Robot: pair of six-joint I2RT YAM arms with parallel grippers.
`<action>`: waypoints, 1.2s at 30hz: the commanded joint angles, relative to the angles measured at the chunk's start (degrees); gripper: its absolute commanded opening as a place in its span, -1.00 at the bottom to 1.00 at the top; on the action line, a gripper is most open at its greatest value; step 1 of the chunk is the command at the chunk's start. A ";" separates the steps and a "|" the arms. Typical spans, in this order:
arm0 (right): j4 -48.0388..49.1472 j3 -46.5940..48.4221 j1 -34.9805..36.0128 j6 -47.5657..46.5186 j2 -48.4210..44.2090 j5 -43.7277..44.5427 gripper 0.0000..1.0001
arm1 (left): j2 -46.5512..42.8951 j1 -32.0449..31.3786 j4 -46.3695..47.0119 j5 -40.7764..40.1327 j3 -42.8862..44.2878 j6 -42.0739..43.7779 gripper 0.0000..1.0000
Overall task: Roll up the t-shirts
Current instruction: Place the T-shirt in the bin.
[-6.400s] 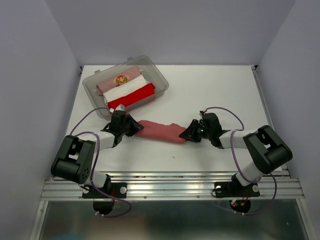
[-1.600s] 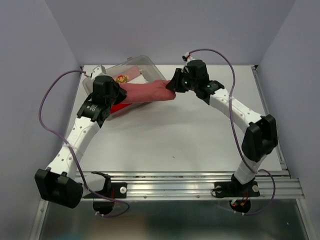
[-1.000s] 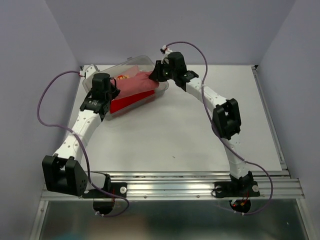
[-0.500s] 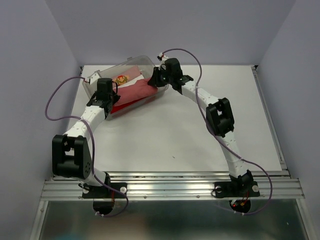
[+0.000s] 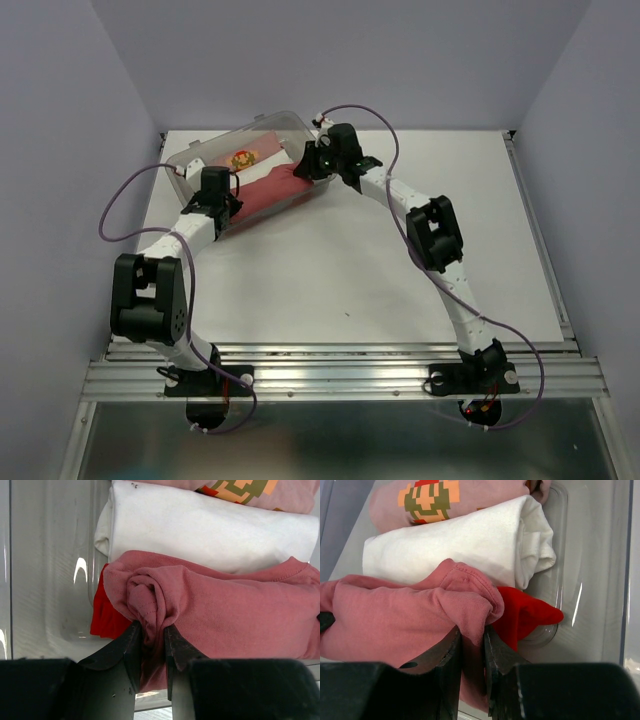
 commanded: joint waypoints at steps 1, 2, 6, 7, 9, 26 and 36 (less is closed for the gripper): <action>4.04 2.00 -0.95 -1.04 0.11 -0.23 -0.99 | 0.11 0.28 0.98 -2.68 -1.58 1.09 -1.00; 4.04 1.91 -0.95 -1.13 0.20 -0.05 -0.99 | 0.20 0.28 0.98 -2.86 -1.76 1.01 -1.00; 3.95 1.30 -0.95 -1.66 0.20 -0.05 -0.99 | 1.42 0.28 0.90 -3.65 -1.93 0.92 -1.00; 3.95 1.21 -0.95 -1.58 0.20 -0.05 -0.99 | 1.69 0.28 0.90 -3.56 -1.85 0.83 -1.00; 4.04 0.51 -0.95 -1.66 0.03 -0.22 -0.99 | 2.13 0.28 0.63 -3.39 -1.58 0.65 -1.00; 4.57 -1.34 -0.95 -2.37 -0.06 -0.05 -0.99 | 3.62 0.28 -4.37 -3.65 -0.79 -0.49 -1.00; 4.13 -1.43 -0.95 -2.63 -0.24 -2.24 -0.79 | 0.46 0.28 -5.52 -5.06 -2.55 -1.63 -0.54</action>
